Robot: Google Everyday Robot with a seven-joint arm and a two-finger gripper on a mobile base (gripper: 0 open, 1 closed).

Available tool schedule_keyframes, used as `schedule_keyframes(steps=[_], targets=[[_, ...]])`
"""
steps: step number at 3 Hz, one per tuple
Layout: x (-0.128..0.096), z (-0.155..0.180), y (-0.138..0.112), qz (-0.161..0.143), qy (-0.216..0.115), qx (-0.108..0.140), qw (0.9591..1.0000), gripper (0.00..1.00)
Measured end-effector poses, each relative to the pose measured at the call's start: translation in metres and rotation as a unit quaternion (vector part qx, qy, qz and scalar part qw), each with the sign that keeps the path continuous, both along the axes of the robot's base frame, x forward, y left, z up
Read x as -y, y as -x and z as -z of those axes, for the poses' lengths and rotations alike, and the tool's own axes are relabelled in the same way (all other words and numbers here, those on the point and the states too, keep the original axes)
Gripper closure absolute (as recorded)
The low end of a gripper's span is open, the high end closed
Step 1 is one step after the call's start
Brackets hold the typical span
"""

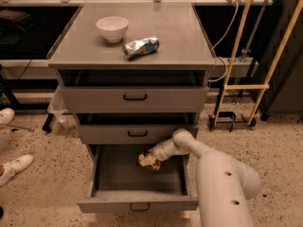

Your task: Pick orange can from bottom drawer and place on counter

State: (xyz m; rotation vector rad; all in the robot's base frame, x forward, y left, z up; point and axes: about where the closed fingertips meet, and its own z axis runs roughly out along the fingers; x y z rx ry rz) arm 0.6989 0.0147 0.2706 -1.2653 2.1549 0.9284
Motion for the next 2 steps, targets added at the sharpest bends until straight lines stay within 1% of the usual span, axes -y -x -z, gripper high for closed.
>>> schedule_keyframes(steps=[1, 2], targets=[[-0.001, 0.002, 0.000, 0.001, 0.000, -0.001, 1.0000, 1.00], [0.005, -0.007, 0.016, -0.004, 0.024, -0.017, 0.9996, 1.00]])
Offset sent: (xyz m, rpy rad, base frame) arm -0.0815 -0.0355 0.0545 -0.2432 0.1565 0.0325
